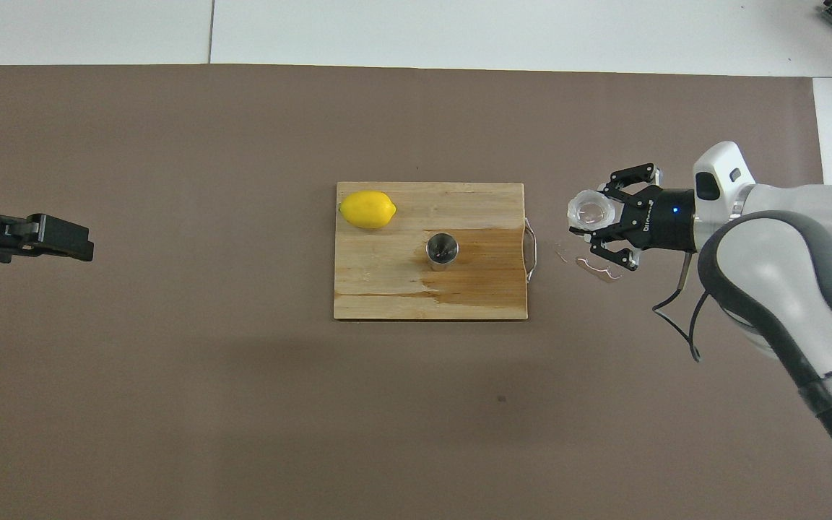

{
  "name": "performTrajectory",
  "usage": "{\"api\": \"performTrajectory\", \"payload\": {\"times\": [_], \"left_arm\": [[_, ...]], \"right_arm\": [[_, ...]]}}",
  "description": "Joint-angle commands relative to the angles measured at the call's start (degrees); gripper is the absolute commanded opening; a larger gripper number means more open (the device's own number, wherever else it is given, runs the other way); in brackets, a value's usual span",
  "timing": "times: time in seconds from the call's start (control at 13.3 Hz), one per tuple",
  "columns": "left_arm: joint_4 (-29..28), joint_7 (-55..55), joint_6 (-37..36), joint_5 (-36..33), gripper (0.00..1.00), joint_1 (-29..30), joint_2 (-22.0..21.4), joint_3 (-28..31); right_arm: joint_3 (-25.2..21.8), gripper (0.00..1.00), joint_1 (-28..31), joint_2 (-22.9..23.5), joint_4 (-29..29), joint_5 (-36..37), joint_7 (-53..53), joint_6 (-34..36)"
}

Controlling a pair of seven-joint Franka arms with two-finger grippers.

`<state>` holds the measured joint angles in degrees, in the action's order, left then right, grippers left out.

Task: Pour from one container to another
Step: 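Carry the white cup back off the board with the right gripper, then lower the white cup onto the table and open the right gripper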

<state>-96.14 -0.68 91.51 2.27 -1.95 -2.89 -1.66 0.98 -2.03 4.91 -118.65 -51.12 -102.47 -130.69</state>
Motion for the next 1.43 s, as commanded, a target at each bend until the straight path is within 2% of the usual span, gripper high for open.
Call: {"api": "performTrajectory", "payload": {"times": [0.0, 0.15, 0.68, 0.83, 1.2, 1.35], "left_arm": [[-1.77, -0.55, 0.51, -0.25, 1.00, 0.54, -1.68, -0.37], [-1.77, -0.55, 0.51, -0.25, 1.00, 0.54, -1.68, -0.37], [-1.77, -0.55, 0.51, -0.25, 1.00, 0.54, -1.68, -0.37], [-1.77, -0.55, 0.51, -0.25, 1.00, 0.54, -1.68, -0.37], [-1.77, -0.55, 0.51, -0.25, 1.00, 0.54, -1.68, -0.37], [-1.77, -0.55, 0.51, -0.25, 1.00, 0.54, -1.68, -0.37]], "right_arm": [[0.77, 0.05, 3.34, 0.80, -1.15, -3.46, -4.91, 2.02], [0.77, 0.05, 5.98, 2.64, -1.24, -4.77, -8.60, 4.03], [0.77, 0.05, 12.84, 4.85, -3.60, -6.10, -17.05, 7.20], [0.77, 0.06, 14.59, 8.34, -4.14, -10.73, -23.26, 8.69], [0.69, 0.06, 16.62, 13.10, -4.31, -14.09, -32.86, 8.09], [0.77, 0.06, 16.54, 13.20, -4.31, -14.27, -33.05, 8.08]]}}
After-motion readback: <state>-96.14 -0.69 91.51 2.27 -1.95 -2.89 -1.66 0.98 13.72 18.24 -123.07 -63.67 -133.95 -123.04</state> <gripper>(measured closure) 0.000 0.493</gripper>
